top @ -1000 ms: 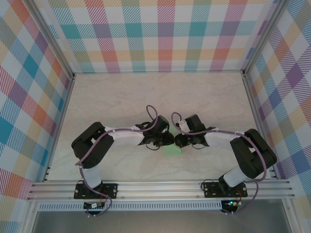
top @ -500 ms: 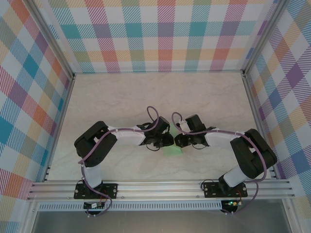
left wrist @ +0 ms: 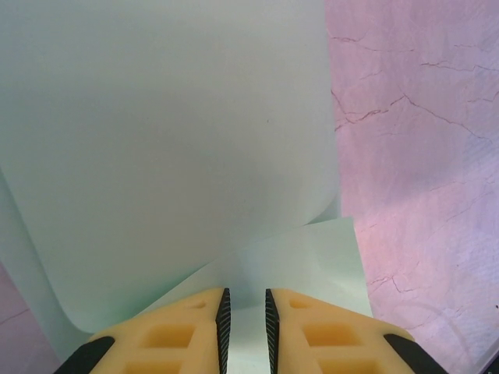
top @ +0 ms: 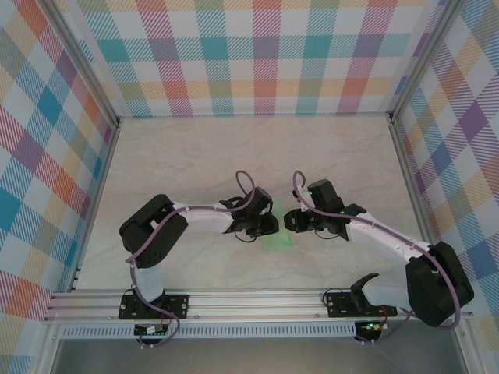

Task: Fold a paper plane with a square sheet of paper (pick it up from the middle)
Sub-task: Fold the triangle a second time at the center of the table.

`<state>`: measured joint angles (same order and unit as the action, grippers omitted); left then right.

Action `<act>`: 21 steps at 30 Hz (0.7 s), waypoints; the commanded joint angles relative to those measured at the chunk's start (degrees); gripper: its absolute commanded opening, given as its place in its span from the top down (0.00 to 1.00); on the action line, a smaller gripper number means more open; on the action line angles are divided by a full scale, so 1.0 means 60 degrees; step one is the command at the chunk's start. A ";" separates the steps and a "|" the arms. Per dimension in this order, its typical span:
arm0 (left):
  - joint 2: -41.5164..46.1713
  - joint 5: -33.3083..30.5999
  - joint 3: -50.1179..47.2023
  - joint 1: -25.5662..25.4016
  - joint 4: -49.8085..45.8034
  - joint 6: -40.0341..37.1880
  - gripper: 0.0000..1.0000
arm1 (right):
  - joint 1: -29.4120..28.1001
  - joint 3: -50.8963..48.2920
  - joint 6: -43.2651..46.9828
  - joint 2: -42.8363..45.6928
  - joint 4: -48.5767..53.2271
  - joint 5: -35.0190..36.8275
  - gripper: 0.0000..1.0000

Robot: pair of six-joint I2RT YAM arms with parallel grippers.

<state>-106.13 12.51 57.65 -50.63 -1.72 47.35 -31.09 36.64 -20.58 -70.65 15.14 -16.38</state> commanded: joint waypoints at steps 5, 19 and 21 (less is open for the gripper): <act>-0.0136 0.0042 0.0110 -0.0194 -0.0113 -0.0061 0.78 | 0.0040 0.0165 -0.1472 -0.0251 0.1137 -0.2007 0.89; -0.0110 0.0061 0.0138 -0.0189 -0.0247 -0.0128 0.78 | 0.0260 0.0894 -0.1044 -0.2673 0.0920 -0.2408 0.89; -0.0088 0.0037 0.0133 -0.0189 -0.0289 -0.0164 0.78 | 0.0311 0.1006 -0.0905 -0.2941 0.1082 -0.2465 0.89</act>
<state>-106.13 12.53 57.65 -50.63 -1.80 47.13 -29.69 40.91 -27.64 -86.54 20.69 -28.67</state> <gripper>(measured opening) 0.218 0.111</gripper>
